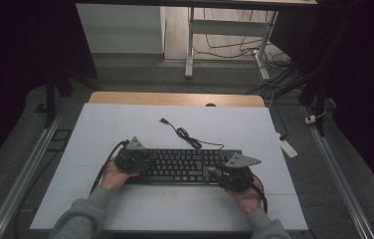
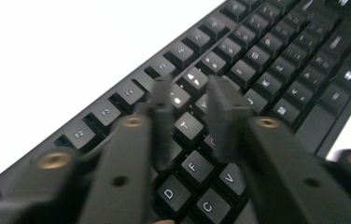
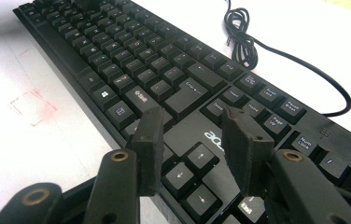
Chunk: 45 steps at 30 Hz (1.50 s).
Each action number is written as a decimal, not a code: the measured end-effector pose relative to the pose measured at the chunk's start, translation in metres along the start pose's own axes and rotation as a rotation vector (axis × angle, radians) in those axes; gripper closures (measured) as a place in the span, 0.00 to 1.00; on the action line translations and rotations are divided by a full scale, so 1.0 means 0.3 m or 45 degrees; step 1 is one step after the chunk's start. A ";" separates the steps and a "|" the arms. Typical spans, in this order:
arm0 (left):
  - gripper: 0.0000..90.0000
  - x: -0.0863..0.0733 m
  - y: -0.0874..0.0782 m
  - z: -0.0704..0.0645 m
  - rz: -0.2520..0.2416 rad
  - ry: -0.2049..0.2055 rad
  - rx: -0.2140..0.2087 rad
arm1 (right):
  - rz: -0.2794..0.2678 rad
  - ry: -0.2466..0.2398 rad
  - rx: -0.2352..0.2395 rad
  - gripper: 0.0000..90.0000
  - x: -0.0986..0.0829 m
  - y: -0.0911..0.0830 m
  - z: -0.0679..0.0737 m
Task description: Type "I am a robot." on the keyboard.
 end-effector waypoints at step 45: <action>0.32 -0.228 -0.224 -0.048 -0.041 -0.108 0.066 | 0.122 -0.200 0.242 1.00 0.141 0.251 0.237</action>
Point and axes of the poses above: each handheld gripper's, and its own axes: y roughly forward along the jaws, x roughly out of its top, z roughly to its left, the point moved 6 cm from there along y, roughly forward along the jaws, and after that the axes turned 10 degrees about -x, right-handed, at the moved point
